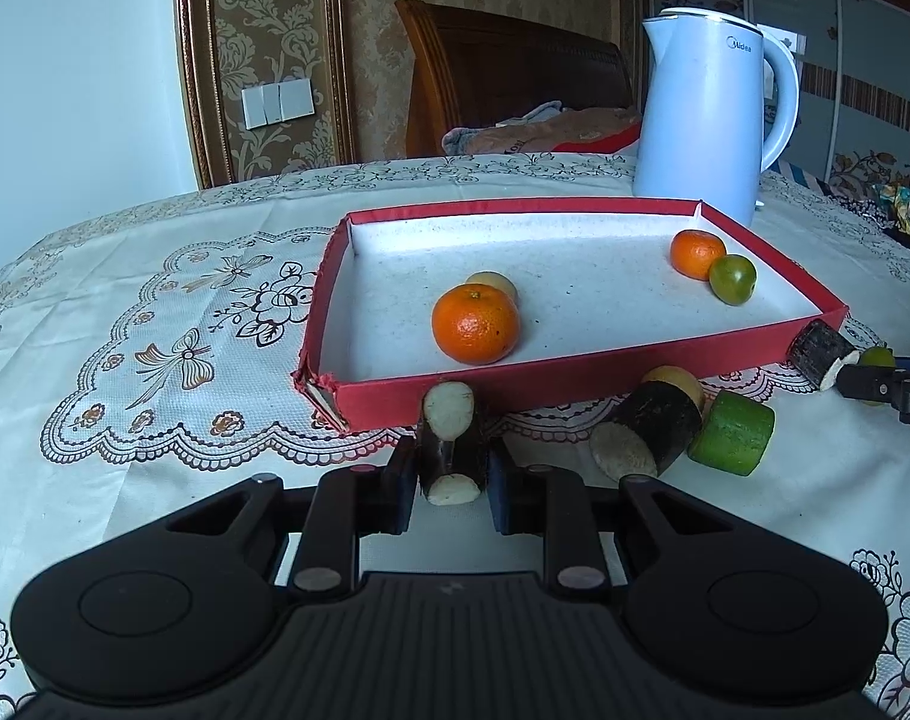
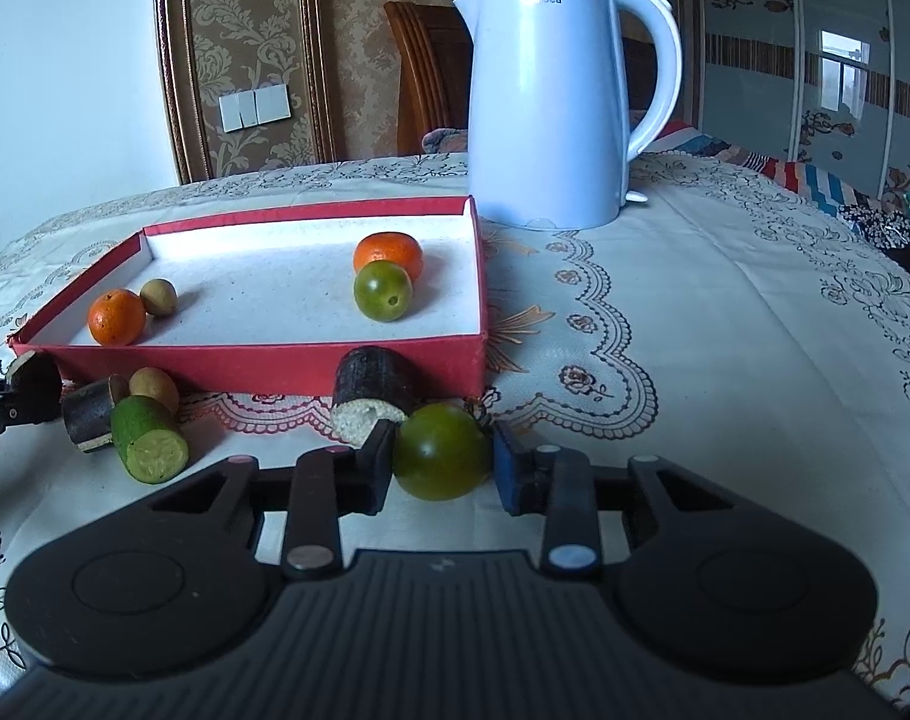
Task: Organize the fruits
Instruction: 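Carry the eggplant slice and the green tomato over the red tray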
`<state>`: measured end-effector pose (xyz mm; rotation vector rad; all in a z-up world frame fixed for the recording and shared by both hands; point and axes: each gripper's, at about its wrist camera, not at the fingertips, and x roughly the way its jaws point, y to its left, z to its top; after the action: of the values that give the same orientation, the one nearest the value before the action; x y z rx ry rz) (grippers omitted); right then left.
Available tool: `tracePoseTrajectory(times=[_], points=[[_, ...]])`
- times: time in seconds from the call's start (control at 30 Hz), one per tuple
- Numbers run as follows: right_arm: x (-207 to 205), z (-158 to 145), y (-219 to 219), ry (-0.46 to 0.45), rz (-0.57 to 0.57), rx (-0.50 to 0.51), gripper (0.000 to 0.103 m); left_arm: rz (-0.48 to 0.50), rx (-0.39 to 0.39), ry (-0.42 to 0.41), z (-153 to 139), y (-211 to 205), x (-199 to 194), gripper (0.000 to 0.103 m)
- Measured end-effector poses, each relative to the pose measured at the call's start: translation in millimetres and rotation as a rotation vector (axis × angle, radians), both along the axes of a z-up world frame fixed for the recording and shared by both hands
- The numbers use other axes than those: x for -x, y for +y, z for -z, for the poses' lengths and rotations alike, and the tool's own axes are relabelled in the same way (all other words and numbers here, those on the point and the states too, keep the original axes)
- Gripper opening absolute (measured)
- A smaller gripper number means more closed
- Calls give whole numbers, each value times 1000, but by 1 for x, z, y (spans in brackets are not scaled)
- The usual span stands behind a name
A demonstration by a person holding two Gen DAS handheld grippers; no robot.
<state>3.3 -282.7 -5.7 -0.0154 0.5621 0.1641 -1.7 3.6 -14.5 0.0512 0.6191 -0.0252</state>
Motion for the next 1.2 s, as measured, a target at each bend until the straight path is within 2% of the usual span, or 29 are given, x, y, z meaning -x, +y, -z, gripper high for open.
tracePoseTrajectory(times=[0.33,0.47,0.63,0.97,1.2], points=[[10,-4,-10,-60,49,-46,32,-3,25,-22,-4,4,5,24],[16,-7,-12,-102,61,-57,32,-6,44,-45,-7,7,8,24],[18,-9,-13,-114,64,-61,32,-5,51,-81,-10,7,13,24],[16,-17,-5,-123,26,-69,32,2,67,-160,-21,4,20,24],[3,-36,9,-150,-5,-54,32,20,57,-148,-25,-3,8,24]])
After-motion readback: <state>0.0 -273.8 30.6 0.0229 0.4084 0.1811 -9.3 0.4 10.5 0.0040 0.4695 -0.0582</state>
